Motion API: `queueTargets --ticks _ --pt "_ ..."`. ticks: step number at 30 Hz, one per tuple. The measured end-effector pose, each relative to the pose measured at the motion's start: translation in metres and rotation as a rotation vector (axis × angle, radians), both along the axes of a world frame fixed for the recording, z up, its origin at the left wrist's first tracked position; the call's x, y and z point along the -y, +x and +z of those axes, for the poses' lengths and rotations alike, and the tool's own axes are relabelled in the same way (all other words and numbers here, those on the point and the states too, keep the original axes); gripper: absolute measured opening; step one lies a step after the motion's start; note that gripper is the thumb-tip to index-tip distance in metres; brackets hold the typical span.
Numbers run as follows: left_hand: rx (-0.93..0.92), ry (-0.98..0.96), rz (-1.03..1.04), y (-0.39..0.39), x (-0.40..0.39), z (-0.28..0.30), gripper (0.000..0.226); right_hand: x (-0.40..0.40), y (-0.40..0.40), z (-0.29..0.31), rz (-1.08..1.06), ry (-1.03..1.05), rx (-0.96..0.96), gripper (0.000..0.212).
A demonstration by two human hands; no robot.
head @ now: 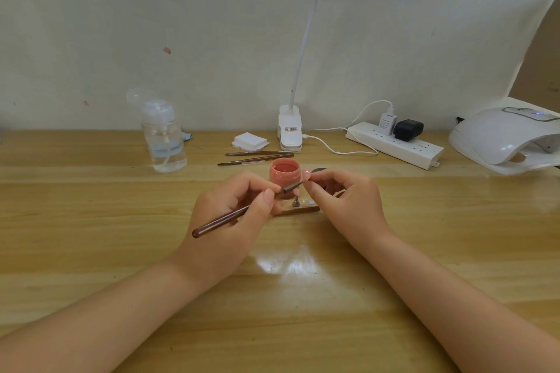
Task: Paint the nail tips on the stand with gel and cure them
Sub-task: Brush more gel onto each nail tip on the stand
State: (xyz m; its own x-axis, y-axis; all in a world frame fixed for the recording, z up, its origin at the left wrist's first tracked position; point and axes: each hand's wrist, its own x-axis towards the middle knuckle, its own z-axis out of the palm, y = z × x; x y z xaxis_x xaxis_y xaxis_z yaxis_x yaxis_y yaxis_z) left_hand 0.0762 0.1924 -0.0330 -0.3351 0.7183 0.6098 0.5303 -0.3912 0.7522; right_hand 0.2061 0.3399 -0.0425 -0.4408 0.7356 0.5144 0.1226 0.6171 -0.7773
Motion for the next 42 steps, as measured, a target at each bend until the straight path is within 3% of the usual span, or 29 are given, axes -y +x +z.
queueTargets --ticks 5,11,17,22,32,42 --pt "0.019 0.014 0.011 0.003 -0.004 0.003 0.013 0.001 0.001 0.0 0.032 0.004 -0.007 0.006" --pt "-0.018 -0.018 0.038 0.001 -0.001 -0.001 0.012 0.001 0.001 0.001 0.038 0.018 -0.013 0.015" --pt "-0.052 0.027 0.055 0.006 -0.004 0.004 0.012 0.001 0.001 -0.001 0.027 0.042 -0.018 0.006" --pt "-0.069 0.006 0.067 0.003 -0.001 0.001 0.008 0.0 0.001 -0.002 0.012 0.057 -0.044 0.016" --pt "0.015 0.168 0.007 0.008 0.005 0.019 0.016 0.004 0.001 0.019 0.024 0.049 -0.195 0.005" --pt "-0.039 0.113 0.004 0.012 0.006 0.021 0.018 0.013 -0.002 0.024 0.081 0.07 -0.233 0.01"
